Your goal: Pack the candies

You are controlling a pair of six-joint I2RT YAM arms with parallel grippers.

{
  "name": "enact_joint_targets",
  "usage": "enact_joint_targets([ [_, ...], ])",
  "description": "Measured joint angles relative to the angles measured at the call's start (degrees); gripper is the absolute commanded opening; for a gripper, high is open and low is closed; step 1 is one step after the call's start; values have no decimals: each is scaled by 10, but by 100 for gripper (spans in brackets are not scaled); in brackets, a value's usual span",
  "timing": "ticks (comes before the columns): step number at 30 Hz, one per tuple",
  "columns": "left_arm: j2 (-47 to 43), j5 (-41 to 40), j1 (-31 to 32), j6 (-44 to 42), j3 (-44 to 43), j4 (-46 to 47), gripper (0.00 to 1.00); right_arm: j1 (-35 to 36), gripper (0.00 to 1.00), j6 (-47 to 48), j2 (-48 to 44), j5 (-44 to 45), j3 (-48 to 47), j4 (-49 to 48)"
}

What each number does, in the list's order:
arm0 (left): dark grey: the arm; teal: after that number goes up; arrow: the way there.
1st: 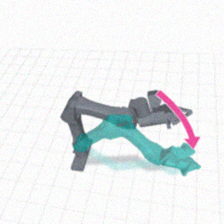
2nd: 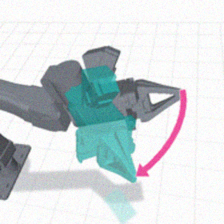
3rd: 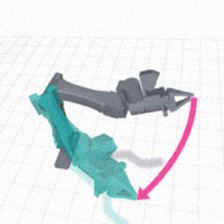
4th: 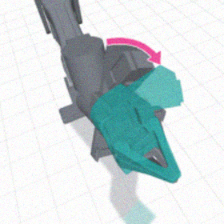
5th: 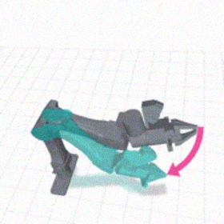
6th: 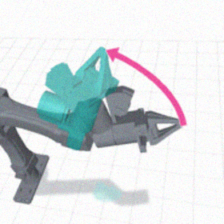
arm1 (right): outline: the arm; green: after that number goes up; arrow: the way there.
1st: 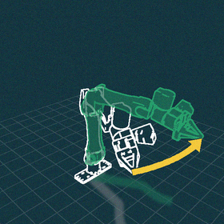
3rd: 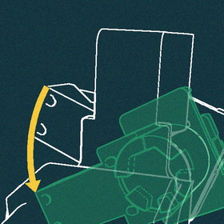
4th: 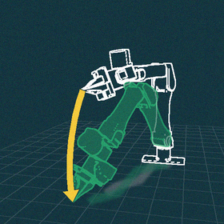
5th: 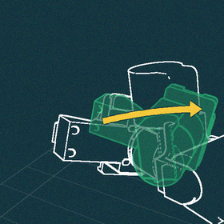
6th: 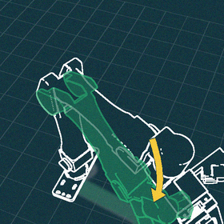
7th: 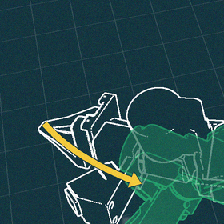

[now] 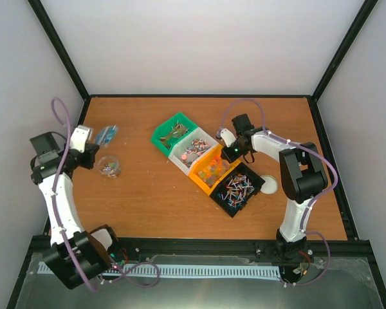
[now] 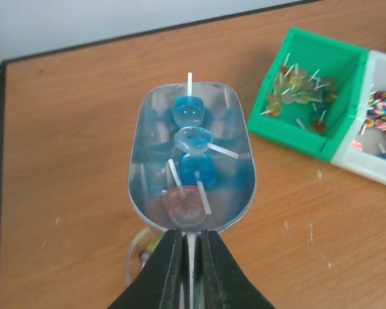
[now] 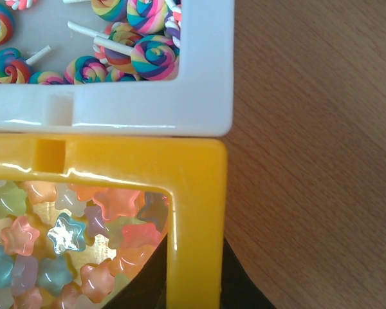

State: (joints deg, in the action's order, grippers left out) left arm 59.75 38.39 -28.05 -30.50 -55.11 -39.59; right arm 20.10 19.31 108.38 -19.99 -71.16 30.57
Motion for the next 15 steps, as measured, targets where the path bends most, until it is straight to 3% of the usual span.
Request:
enact_joint_targets([
  [7,-26,19,-129,-132,0,-130,1,-1,3,5,3,0,-6,7],
  [15,-22,16,-159,-238,7,-202,1,-2,3,10,6,0,-11,12],
])
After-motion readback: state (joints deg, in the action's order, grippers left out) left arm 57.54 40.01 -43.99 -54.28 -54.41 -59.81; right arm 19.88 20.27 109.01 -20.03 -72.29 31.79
